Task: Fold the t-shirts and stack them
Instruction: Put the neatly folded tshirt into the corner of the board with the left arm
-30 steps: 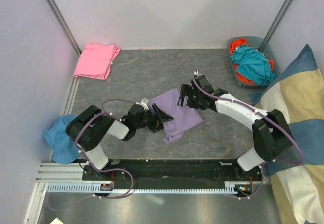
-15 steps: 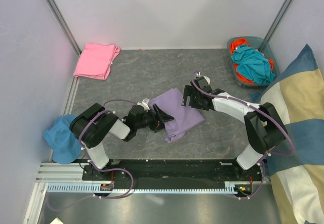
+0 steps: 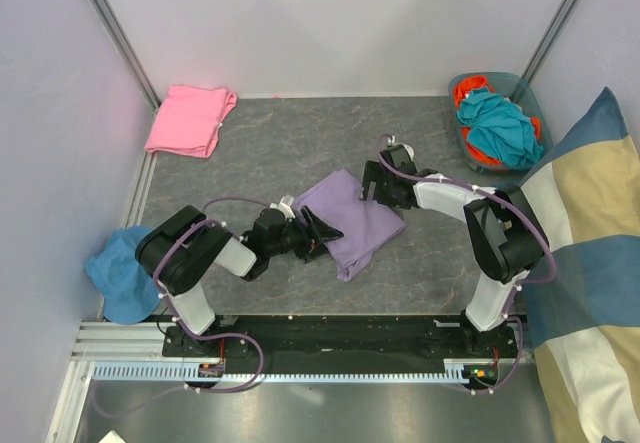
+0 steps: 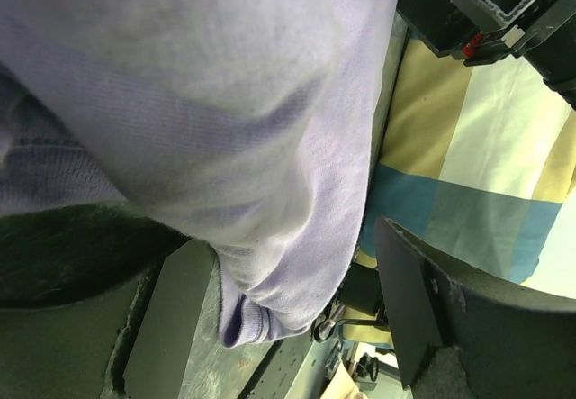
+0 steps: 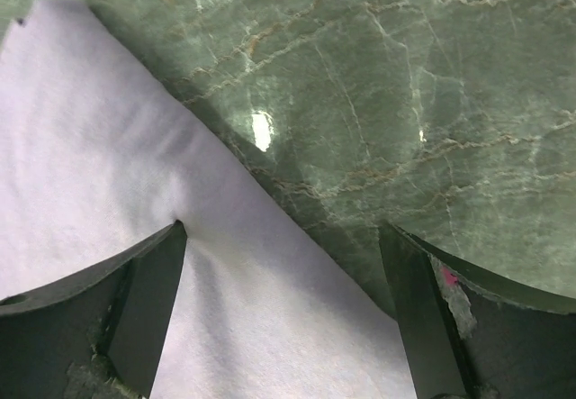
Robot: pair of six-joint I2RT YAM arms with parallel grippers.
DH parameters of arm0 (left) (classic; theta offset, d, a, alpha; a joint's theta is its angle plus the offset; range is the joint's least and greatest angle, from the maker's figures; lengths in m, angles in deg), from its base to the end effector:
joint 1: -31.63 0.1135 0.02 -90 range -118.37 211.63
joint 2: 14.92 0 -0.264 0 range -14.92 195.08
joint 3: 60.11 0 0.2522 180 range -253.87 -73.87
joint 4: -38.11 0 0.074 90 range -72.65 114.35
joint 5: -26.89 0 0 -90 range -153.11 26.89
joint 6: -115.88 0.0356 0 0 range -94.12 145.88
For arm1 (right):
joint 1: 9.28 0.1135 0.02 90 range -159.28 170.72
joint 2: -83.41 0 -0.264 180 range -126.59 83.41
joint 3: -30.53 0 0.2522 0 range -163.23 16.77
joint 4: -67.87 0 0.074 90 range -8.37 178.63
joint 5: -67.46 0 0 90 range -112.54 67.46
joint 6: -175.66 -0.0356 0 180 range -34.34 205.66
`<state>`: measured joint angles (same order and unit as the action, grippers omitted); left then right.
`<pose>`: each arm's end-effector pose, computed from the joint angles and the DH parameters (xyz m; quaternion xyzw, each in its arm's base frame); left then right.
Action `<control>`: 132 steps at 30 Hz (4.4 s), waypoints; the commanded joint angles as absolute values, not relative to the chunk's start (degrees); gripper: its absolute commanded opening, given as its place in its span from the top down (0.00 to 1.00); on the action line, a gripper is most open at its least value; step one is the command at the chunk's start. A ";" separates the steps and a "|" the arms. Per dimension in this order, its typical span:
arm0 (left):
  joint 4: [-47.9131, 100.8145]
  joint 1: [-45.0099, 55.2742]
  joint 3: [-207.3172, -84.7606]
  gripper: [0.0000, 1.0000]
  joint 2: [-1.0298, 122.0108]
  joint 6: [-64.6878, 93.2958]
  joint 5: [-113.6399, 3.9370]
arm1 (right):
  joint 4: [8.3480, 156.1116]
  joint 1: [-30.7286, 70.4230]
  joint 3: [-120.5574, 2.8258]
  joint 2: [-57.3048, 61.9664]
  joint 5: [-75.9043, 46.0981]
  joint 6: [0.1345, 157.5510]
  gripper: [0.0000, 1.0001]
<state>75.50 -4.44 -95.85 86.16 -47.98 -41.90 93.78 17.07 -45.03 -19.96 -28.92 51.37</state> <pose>0.2112 -0.1698 0.0931 -0.1830 0.8276 -0.5053 0.1617 0.3323 0.1602 0.1645 0.0830 0.9453 0.1113 0.2950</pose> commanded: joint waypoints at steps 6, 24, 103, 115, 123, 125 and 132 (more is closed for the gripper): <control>48.17 -4.67 -93.29 0.16 91.69 -43.81 -50.63 | 89.54 17.26 -36.24 -15.83 -19.30 45.32 0.04; 44.74 -5.81 -99.18 0.25 94.59 -45.31 -53.62 | 89.28 25.96 -32.10 -9.58 -17.62 36.00 0.04; -1.40 30.65 -205.97 0.98 124.74 39.44 -90.98 | 96.22 15.86 -39.92 -13.36 -16.22 48.83 0.02; -2.20 39.10 -200.08 0.98 120.96 24.04 -83.42 | 96.22 15.94 -40.27 -14.41 -16.48 48.66 0.02; -0.18 40.24 -200.87 0.98 122.02 25.18 -82.01 | 96.31 15.94 -40.18 -14.94 -16.57 48.74 0.02; 0.26 40.24 -201.31 0.98 122.37 25.62 -82.27 | 96.31 15.86 -40.18 -15.20 -16.57 48.83 0.02; 2.37 40.24 -200.00 0.98 121.23 27.55 -85.79 | 95.96 15.94 -39.83 -15.64 -16.39 48.66 0.02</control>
